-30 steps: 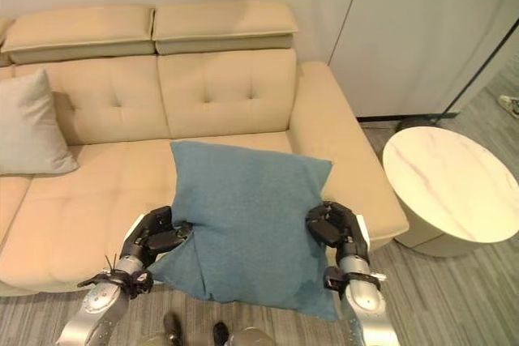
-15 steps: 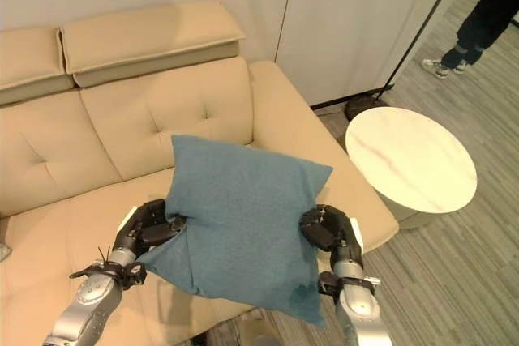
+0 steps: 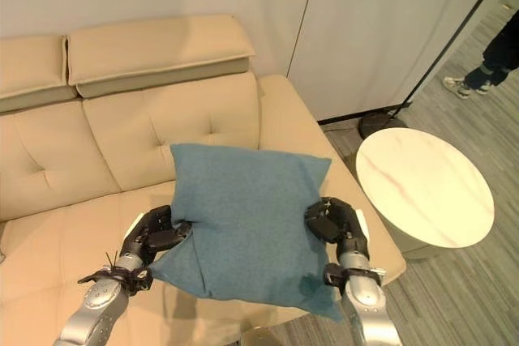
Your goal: Pick up all the scattered cushions and arrange them neatly on the sofa.
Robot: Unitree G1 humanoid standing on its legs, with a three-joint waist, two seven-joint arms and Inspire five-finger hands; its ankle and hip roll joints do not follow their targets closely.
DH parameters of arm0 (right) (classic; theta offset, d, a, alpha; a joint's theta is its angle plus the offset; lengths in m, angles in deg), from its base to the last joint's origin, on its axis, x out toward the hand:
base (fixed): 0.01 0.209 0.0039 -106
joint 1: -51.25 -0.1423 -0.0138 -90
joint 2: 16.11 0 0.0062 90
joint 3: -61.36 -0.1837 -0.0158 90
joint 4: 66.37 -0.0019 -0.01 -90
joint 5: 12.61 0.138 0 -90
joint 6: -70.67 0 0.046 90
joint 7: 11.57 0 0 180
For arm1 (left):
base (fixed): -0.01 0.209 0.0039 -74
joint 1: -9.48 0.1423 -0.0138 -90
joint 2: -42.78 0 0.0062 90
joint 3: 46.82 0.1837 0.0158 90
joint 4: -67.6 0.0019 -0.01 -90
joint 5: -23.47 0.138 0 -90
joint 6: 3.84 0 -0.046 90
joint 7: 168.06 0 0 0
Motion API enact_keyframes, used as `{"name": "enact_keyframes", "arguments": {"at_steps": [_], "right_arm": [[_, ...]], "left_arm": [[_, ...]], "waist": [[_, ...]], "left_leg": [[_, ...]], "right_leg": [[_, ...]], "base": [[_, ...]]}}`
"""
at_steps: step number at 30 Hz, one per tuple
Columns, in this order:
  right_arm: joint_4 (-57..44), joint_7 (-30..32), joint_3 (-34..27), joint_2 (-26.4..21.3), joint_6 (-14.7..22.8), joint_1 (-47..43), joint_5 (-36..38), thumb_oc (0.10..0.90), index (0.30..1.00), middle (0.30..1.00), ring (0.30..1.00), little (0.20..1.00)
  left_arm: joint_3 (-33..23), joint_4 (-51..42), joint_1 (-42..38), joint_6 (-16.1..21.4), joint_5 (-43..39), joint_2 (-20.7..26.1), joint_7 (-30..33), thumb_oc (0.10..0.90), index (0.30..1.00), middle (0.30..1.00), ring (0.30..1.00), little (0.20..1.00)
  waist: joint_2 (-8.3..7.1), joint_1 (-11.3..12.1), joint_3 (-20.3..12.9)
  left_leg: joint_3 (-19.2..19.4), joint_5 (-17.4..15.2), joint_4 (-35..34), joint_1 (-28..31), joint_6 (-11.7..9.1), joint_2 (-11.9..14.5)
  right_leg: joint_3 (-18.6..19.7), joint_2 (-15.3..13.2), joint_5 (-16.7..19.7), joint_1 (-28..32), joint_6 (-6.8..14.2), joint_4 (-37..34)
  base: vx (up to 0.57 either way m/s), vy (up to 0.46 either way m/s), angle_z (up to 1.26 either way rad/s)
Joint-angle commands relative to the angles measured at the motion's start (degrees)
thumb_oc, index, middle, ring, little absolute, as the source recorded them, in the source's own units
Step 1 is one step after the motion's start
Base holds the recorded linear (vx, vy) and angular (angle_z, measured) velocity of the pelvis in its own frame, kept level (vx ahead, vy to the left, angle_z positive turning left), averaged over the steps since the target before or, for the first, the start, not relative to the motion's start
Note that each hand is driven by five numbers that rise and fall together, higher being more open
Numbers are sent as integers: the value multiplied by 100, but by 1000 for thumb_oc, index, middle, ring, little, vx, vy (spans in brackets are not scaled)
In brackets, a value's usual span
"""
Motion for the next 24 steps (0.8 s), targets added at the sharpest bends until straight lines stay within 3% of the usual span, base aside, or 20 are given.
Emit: {"name": "enact_keyframes", "arguments": {"at_steps": [1, 6, 16, 23, 24], "right_arm": [[-801, -227, 175, 150, 818, -177, 26, 400, 300, 300, 300, 300], [-804, -218, 157, 154, 824, -154, 35, 400, 300, 300, 300, 300], [-854, -48, 210, 38, 890, -444, -323, 400, 300, 300, 300, 300], [-838, 95, 419, 3, 1032, -954, -476, 400, 300, 300, 300, 300], [-843, 43, 617, 108, 1108, -1223, -370, 400, 300, 300, 300, 300]], "left_arm": [[83, -1008, -458, 768, -16, -111, -267, 400, 300, 300, 300, 300], [56, -1035, -455, 780, 52, -108, -208, 400, 300, 300, 300, 300], [-314, -1097, -351, 914, 503, 91, 89, 400, 300, 300, 300, 300], [-719, -1044, -391, 1040, 635, 383, 343, 400, 300, 300, 300, 300], [-980, -972, -302, 1083, 703, 470, 516, 400, 300, 300, 300, 300]], "waist": [[-193, -36, -905], [-184, -45, -921], [-162, 178, -880], [-74, 339, -841], [15, 389, -822]], "left_leg": [[94, -1074, 523, -248, -11, -259], [83, -1055, 434, -213, 1, -271], [18, -936, 244, -305, -41, -278], [60, -627, 2, -937, -168, -246], [46, -546, 2, -1080, -231, -239]], "right_leg": [[44, -131, -202, -382, 420, 228], [48, -128, -229, -392, 420, 252], [-125, -198, -170, -436, 438, -51], [-289, -227, 134, -854, 479, -650], [-361, -209, 120, -946, 458, -713]], "base": [[13, 10, 4], [27, 6, 4], [45, -19, 4], [-77, -56, 13], [-47, -32, 22]]}}
